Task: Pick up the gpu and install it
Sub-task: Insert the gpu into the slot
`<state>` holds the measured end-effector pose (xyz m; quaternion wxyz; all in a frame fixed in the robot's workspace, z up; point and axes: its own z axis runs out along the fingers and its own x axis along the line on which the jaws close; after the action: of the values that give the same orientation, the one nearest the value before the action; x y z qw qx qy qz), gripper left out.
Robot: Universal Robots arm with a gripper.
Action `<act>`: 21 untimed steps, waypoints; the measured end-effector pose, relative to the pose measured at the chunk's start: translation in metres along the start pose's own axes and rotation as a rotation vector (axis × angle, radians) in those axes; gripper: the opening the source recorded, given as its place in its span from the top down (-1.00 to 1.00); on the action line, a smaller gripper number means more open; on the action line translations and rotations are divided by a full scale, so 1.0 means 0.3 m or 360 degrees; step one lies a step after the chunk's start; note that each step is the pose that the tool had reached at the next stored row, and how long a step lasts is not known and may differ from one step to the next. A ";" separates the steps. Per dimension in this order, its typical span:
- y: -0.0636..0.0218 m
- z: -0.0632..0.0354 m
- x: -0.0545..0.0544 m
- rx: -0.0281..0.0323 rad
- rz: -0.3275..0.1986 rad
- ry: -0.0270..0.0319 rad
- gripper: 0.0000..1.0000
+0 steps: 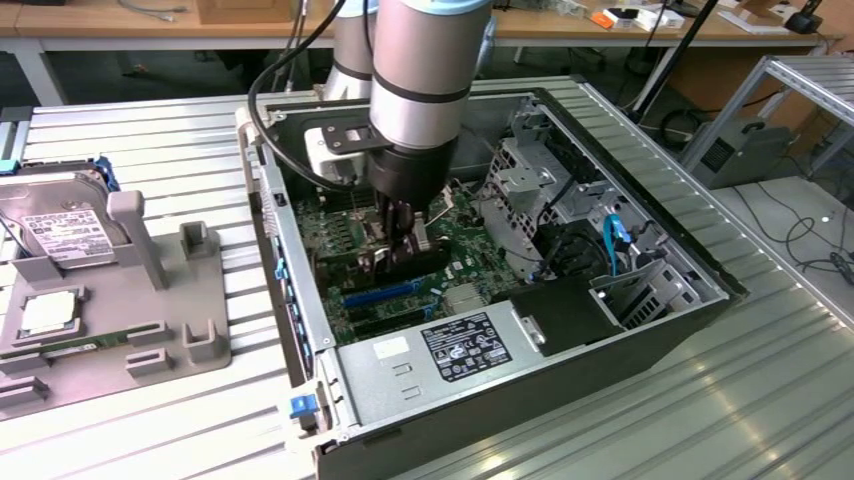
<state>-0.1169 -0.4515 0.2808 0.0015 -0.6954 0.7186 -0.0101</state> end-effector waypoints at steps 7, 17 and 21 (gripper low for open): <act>0.013 0.006 0.002 0.00003 0.0000 0.00039 0.46; 0.014 0.020 0.003 0.00002 0.0000 0.00065 0.46; 0.015 0.020 0.003 0.00003 0.0000 0.00062 0.46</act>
<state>-0.1214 -0.4523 0.2745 0.0002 -0.6954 0.7186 -0.0116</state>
